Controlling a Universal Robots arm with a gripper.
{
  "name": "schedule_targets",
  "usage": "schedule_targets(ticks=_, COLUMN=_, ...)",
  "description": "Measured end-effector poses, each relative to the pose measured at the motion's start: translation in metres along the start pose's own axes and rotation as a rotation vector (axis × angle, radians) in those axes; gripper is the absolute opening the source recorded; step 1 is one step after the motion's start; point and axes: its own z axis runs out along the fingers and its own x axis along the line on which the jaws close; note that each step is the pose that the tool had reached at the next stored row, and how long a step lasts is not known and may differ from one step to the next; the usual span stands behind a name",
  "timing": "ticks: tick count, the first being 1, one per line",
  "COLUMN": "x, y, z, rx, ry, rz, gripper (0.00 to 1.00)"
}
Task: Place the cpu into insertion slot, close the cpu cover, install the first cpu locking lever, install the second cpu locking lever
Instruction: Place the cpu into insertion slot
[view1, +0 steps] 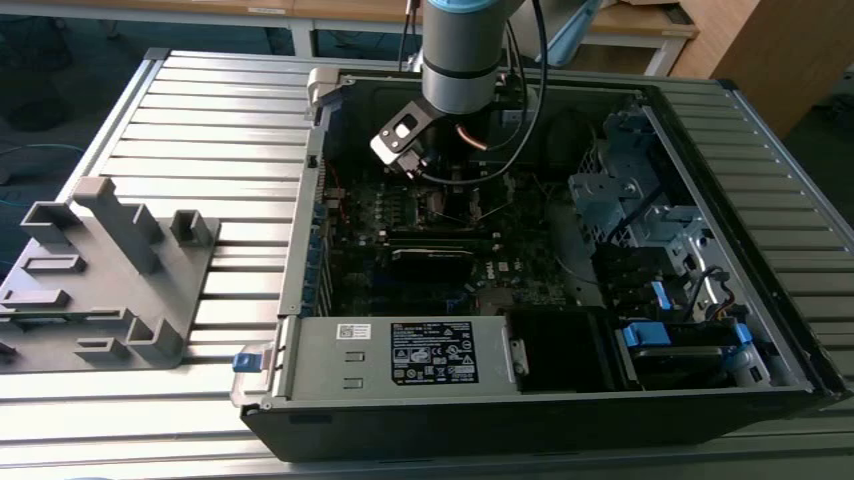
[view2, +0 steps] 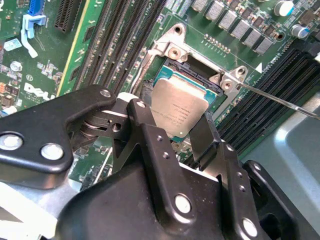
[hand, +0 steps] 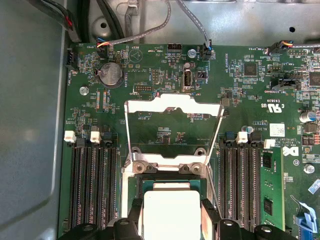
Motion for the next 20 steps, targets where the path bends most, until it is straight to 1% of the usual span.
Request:
schedule_targets(ticks=10, x=0.0037, y=-0.0002, z=0.0026, rx=-0.0001, ry=-0.0003, rz=0.006, gripper=0.54)
schedule_targets(ticks=13, x=0.0039, y=-0.0003, z=0.0043, rx=0.0, ry=-0.0006, rz=0.008, gripper=0.54)
schedule_targets(ticks=20, x=0.0039, y=-0.0008, z=0.0051, rx=-0.0002, ry=-0.0003, rz=0.009, gripper=0.54)
